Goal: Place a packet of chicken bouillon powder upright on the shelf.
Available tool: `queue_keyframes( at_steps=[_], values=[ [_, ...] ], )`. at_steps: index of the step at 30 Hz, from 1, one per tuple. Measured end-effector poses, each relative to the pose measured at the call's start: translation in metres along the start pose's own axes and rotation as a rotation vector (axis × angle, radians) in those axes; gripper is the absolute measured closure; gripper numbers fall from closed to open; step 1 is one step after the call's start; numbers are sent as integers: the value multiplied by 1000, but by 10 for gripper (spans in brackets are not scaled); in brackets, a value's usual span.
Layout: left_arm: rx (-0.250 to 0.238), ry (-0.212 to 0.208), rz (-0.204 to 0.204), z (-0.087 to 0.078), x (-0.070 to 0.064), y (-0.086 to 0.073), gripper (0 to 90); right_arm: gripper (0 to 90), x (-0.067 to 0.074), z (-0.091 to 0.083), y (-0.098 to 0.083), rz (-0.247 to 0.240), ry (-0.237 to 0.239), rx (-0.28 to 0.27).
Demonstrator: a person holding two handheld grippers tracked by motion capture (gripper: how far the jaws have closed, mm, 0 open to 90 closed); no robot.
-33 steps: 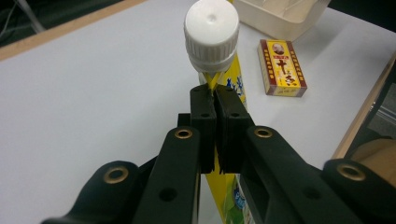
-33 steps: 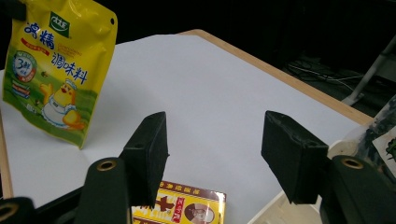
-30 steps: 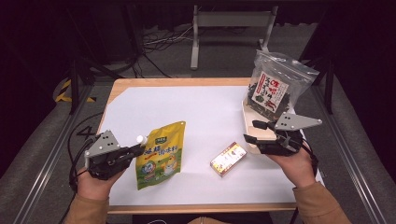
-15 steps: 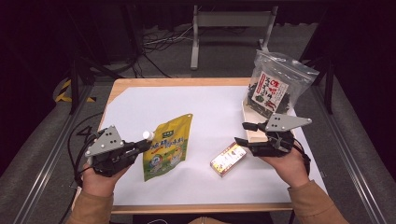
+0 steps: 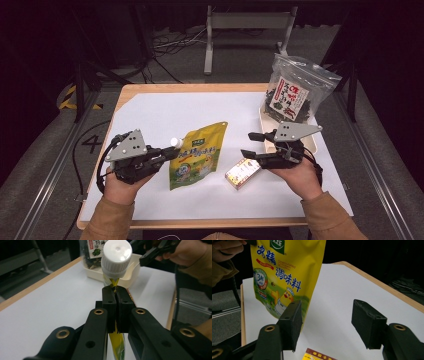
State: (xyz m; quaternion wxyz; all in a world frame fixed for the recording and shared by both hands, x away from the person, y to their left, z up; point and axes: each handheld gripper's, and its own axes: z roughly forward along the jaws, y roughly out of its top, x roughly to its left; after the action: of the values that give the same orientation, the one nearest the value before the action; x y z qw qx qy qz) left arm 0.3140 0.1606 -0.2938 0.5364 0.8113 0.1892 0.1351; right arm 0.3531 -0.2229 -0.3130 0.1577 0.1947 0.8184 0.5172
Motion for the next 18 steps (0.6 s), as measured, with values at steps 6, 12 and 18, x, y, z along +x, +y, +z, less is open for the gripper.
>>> queue_keyframes(
  at_steps=[6,12,18],
  values=[
    [-22,-48,31,7,-7,5,879,410,3,0,0,-3,22,-6],
    [-17,-79,52,19,-9,6,879,394,8,7,1,-25,62,-3],
    [-22,-104,59,26,-10,5,879,390,10,13,2,-31,97,0]
  ],
)
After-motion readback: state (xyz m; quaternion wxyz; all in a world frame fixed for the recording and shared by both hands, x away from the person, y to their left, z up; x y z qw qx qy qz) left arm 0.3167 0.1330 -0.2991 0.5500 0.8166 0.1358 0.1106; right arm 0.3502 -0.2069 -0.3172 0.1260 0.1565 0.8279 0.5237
